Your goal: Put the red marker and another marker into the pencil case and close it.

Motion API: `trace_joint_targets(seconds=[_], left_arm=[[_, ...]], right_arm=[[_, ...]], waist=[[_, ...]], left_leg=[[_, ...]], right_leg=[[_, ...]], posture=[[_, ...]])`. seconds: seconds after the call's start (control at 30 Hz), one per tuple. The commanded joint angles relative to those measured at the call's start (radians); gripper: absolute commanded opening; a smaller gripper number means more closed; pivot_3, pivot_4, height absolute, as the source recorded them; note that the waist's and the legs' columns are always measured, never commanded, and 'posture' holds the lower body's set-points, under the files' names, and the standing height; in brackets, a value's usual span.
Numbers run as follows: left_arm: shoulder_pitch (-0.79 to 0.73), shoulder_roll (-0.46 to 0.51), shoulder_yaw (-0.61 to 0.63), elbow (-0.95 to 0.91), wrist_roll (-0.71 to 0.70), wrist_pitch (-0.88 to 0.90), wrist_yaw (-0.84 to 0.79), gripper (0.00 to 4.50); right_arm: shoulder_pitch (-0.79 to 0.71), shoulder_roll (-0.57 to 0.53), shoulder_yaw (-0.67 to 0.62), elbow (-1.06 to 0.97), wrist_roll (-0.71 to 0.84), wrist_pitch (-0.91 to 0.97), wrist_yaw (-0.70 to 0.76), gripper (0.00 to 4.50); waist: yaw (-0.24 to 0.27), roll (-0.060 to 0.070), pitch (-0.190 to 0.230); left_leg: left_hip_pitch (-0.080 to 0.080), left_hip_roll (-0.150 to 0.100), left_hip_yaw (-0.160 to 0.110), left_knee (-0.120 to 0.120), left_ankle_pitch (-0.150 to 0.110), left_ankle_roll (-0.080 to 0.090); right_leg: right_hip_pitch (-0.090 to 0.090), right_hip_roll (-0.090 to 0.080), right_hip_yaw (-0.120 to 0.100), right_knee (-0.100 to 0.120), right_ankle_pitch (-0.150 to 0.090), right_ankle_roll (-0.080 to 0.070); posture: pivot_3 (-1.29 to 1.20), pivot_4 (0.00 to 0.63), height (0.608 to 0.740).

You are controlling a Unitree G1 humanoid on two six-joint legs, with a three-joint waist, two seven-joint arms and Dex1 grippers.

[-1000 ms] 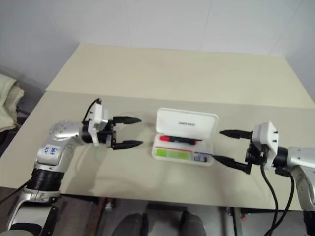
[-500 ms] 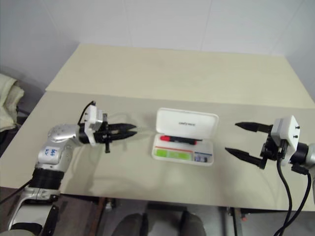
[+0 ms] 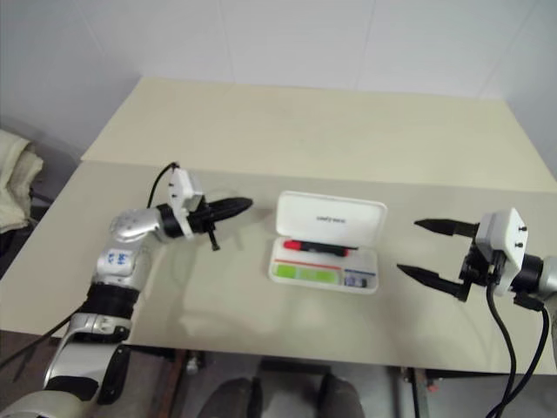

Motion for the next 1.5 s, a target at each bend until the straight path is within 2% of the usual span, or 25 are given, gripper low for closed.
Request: trace_joint_targets(seconds=[0.03, 0.17, 0.4, 0.5, 0.77, 1.0, 1.13, 1.3, 1.5], left_arm=[[-0.064, -0.054, -0.034, 0.077, 0.076, -0.014, 0.103, 0.03], [-0.110, -0.110, -0.061, 0.157, 0.120, -0.011, 0.149, 0.03], [-0.162, -0.161, -0.067, 0.188, 0.108, -0.050, 0.092, 0.03], [-0.162, -0.164, -0.056, 0.180, 0.086, -0.067, 0.050, 0.03], [-0.119, -0.121, -0.070, 0.087, 0.013, -0.110, -0.198, 0.03], [-0.100, -0.112, -0.130, 0.044, 0.031, -0.119, -0.305, 0.03], [-0.083, -0.104, -0.204, 0.030, 0.085, -0.159, -0.345, 0.03], [-0.063, -0.124, -0.282, 0.003, 0.131, -0.136, -0.341, 0.03], [-0.071, -0.162, -0.353, 0.015, 0.220, -0.052, -0.255, 0.03]], right_arm=[[0.007, -0.008, -0.012, -0.044, 0.004, -0.008, -0.016, 4.50], [0.020, -0.003, -0.012, -0.073, 0.008, -0.001, -0.034, 4.50], [0.035, 0.002, -0.011, -0.104, 0.015, 0.006, -0.059, 4.50], [0.039, 0.003, -0.013, -0.109, 0.016, 0.007, -0.065, 4.50], [0.048, 0.010, -0.005, -0.124, 0.016, 0.007, -0.085, 4.50], [0.040, 0.009, 0.003, -0.128, 0.017, 0.007, -0.098, 4.50], [0.045, 0.009, 0.001, -0.139, 0.021, 0.009, -0.108, 4.50], [0.062, 0.017, -0.006, -0.159, 0.023, 0.011, -0.127, 4.50], [0.101, 0.029, -0.027, -0.203, 0.030, 0.017, -0.157, 4.50]], waist=[[0.004, 0.000, 0.000], [0.009, 0.000, 0.000], [0.014, -0.001, 0.000], [0.016, -0.001, 0.000], [0.019, -0.001, 0.000], [0.021, -0.001, 0.000], [0.021, -0.001, 0.000], [0.023, -0.001, 0.000], [0.024, -0.001, 0.000]], left_leg=[[0.000, 0.000, 0.000, 0.000, 0.000, 0.000], [0.000, 0.000, 0.000, 0.000, 0.000, 0.000], [-0.001, 0.000, 0.001, 0.000, 0.000, 0.000], [0.000, 0.000, 0.001, 0.000, 0.000, 0.000], [-0.001, 0.000, 0.001, 0.000, 0.000, 0.000], [-0.001, 0.000, 0.001, 0.001, 0.000, 0.000], [-0.001, 0.000, 0.001, 0.001, 0.000, 0.000], [-0.001, 0.000, 0.001, 0.001, 0.000, 0.000], [-0.001, 0.000, 0.001, 0.001, 0.000, 0.000]], right_leg=[[0.000, 0.000, 0.000, 0.000, 0.000, 0.000], [0.000, 0.000, 0.000, 0.000, 0.000, 0.000], [0.000, 0.000, 0.000, -0.001, 0.000, 0.000], [0.000, 0.000, 0.000, -0.001, 0.000, 0.000], [0.000, 0.000, 0.000, -0.001, 0.000, 0.000], [0.000, 0.000, 0.000, -0.001, 0.000, 0.000], [0.000, 0.000, 0.000, -0.001, 0.000, 0.000], [0.000, 0.000, 0.000, -0.001, 0.000, 0.000], [0.000, 0.000, 0.000, -0.001, 0.000, 0.000]], posture=[[0.00, 0.150, 0.740], [0.00, 0.150, 0.740], [0.00, 0.150, 0.740], [0.00, 0.150, 0.740], [0.00, 0.150, 0.740], [0.00, 0.150, 0.740], [0.00, 0.150, 0.740], [0.00, 0.150, 0.740], [0.00, 0.150, 0.740]])
